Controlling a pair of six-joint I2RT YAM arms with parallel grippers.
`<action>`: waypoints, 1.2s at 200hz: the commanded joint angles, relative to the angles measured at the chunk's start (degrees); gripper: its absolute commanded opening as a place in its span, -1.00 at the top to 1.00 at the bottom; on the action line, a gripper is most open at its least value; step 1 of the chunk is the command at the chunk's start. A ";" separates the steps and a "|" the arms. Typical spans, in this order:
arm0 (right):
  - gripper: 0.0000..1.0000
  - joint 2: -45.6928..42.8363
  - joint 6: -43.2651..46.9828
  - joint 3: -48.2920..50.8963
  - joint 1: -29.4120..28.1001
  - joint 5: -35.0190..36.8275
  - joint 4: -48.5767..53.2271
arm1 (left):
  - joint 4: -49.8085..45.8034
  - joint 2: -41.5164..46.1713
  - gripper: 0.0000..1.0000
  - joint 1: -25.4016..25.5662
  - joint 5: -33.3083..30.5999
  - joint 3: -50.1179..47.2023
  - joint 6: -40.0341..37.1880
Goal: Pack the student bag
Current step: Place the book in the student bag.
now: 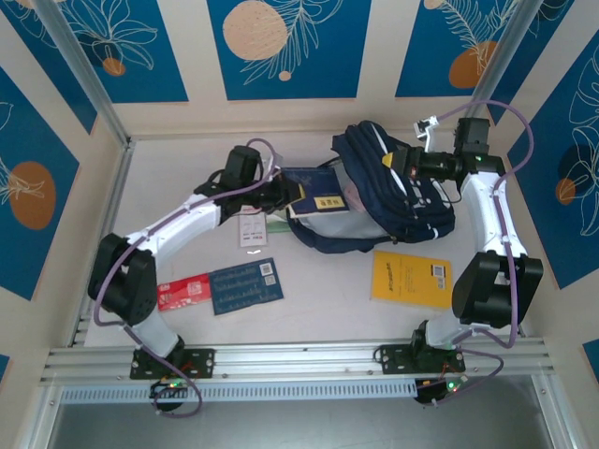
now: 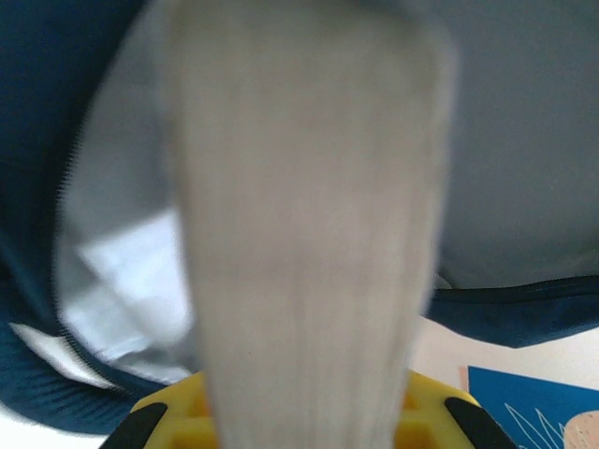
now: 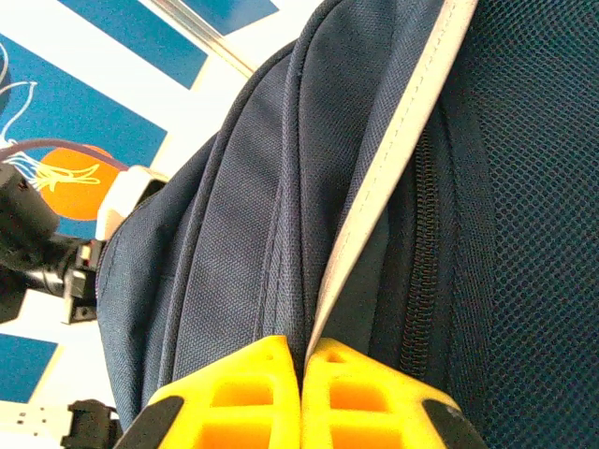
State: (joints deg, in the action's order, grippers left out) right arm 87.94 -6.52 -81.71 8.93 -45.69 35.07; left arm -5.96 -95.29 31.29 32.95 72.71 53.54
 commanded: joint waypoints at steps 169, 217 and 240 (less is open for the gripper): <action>1.00 0.37 -12.10 1.83 -5.08 -7.93 -19.25 | 20.55 -44.41 1.00 13.32 -2.30 43.14 18.26; 1.00 1.36 -12.08 2.77 -6.57 -5.71 -21.00 | 17.77 -54.32 0.16 15.92 -1.16 59.12 18.36; 1.00 0.80 -11.43 3.54 -5.90 -4.11 -21.01 | 16.38 -53.19 -0.18 15.75 0.62 59.46 16.34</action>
State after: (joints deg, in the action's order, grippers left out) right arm 90.35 -18.50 -78.32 3.44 -46.46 19.70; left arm 10.26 -149.88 45.84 30.00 128.46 72.47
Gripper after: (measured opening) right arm 0.065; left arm 0.527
